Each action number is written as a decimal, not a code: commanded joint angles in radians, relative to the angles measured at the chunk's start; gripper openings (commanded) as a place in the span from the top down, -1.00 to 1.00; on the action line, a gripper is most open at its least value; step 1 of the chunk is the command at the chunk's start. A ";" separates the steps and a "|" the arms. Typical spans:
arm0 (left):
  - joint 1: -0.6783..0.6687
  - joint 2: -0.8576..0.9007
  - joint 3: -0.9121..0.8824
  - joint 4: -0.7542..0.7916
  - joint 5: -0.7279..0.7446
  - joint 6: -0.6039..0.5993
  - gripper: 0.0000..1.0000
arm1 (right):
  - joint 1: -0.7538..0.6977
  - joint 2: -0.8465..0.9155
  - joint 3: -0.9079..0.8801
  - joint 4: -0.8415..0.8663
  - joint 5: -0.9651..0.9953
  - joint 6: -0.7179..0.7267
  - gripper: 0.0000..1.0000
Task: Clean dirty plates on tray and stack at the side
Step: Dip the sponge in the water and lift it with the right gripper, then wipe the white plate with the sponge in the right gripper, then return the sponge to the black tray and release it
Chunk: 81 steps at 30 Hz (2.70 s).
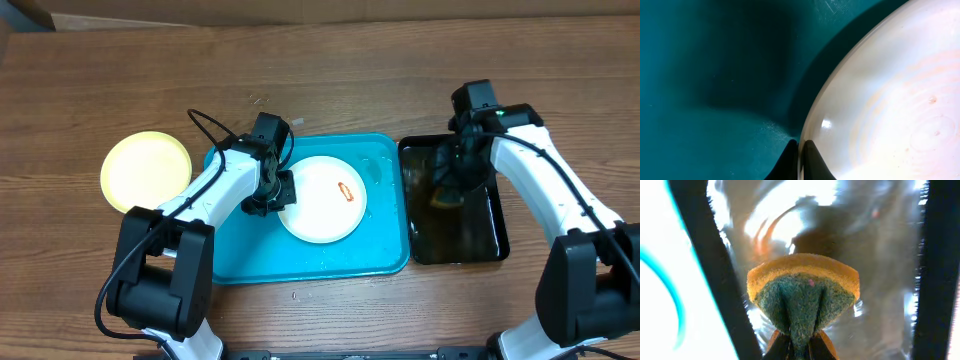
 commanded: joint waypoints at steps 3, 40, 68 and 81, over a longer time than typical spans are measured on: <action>-0.004 0.010 -0.006 0.004 -0.004 -0.003 0.92 | 0.066 -0.034 0.130 -0.039 -0.047 -0.023 0.93; -0.004 0.010 -0.006 -0.005 -0.007 0.001 0.92 | 0.507 0.396 0.198 0.198 0.231 0.115 0.91; -0.004 0.010 -0.006 -0.008 -0.012 0.009 0.92 | 0.286 0.346 0.397 0.038 -0.588 -0.129 0.92; -0.004 0.010 -0.006 -0.003 -0.010 0.008 0.91 | -0.061 0.205 0.325 -0.262 -0.090 -0.116 0.92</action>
